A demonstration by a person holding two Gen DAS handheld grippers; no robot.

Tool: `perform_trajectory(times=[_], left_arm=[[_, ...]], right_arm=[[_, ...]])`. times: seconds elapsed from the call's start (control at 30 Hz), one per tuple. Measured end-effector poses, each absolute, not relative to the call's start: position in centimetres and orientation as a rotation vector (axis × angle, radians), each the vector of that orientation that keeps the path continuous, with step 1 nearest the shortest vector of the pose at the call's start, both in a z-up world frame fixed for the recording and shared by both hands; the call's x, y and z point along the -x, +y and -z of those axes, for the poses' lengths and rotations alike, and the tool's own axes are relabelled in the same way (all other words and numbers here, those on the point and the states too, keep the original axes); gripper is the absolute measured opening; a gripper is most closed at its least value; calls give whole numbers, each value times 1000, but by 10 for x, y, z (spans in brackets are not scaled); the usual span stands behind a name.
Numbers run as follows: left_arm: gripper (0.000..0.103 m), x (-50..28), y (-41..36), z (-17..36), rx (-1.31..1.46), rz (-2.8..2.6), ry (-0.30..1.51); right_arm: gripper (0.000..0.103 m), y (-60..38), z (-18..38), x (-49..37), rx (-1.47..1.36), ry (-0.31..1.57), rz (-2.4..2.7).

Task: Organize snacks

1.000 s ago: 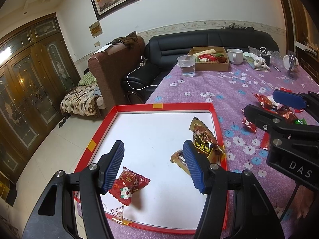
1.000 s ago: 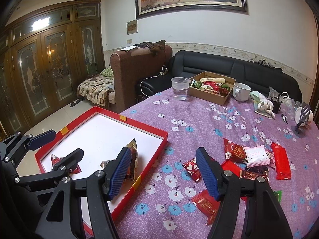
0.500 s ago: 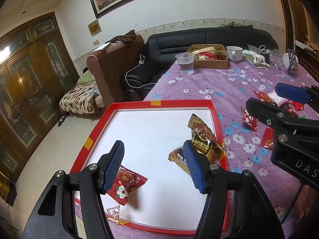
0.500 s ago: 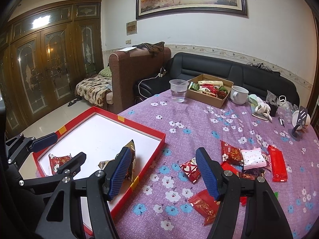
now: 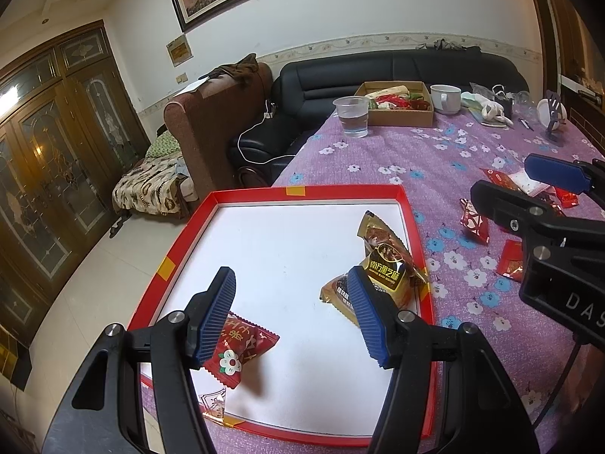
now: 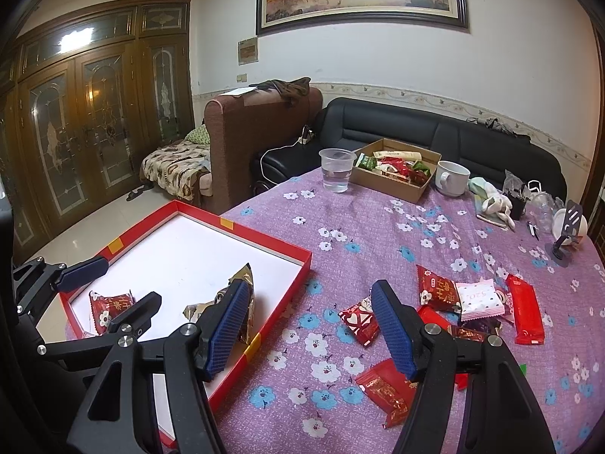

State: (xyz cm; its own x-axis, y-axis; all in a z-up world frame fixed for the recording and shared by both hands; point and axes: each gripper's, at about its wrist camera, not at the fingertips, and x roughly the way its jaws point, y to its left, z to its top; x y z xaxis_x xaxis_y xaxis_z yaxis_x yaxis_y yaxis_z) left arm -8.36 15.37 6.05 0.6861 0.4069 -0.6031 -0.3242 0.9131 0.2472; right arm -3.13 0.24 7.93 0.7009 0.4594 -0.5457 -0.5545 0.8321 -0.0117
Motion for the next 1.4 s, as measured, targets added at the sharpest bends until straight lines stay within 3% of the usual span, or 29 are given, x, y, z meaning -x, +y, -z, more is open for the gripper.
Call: perform_trajectory(times=[1.4], left_arm=[[61,81,160,-53,-110,-406,717]], right_arm=[[69,6,-74,27,223,567,-497]])
